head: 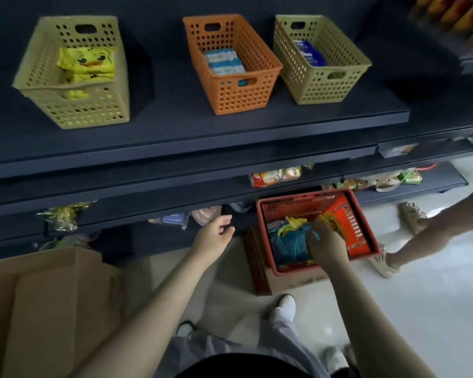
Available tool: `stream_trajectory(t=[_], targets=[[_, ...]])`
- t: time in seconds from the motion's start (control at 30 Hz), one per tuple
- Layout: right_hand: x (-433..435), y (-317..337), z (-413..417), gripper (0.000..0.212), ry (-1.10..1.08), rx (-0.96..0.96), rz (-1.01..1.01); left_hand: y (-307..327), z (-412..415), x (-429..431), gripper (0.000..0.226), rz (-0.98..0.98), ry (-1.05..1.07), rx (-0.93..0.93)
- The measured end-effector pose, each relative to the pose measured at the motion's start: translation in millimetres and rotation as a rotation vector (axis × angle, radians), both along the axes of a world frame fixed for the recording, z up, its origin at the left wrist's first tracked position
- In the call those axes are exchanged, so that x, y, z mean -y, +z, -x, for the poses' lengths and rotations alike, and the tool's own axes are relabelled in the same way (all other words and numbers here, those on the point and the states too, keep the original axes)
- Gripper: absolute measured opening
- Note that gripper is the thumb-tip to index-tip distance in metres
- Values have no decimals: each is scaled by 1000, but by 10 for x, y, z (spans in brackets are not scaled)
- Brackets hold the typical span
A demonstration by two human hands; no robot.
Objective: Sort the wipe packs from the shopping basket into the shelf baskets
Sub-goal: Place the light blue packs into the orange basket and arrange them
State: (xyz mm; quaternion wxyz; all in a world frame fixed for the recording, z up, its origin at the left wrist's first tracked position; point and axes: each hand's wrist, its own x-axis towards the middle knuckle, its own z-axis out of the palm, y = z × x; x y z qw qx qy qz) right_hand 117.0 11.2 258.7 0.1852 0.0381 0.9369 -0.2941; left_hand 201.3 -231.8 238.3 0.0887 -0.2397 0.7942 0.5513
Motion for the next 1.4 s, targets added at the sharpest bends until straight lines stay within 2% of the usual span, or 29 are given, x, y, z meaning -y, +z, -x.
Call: stream_trajectory(t=[0.23,0.4,0.63,0.8,1.0,1.23,1.4], targets=[[-1071,-500,721,40,49,130,-41,-549,619,-1053,35,-29,55,167],[-1601,-1118,1258,38,146,214,-117,-1103,1052,-1700,34,-113,112,296],[-1807,-2511,1843,43,194,316,-154,-2424,1636,-2183,50,-97,182,441],[-1884,-3245,2030,48,249,365,-166,-3214,1857,-2284,64,-77,360,570],[-2013,-3491,2162,45,367,371,-234,-3682,1875,-2246,75,-147,476,658],[-2070,-3515,2204,47,422,322,-244,-3840,1923,-2301,72,-180,552,646],[-2104,-3624,2224,45,456,293,-276,-3889,1953,-2320,59,-218,562,648]])
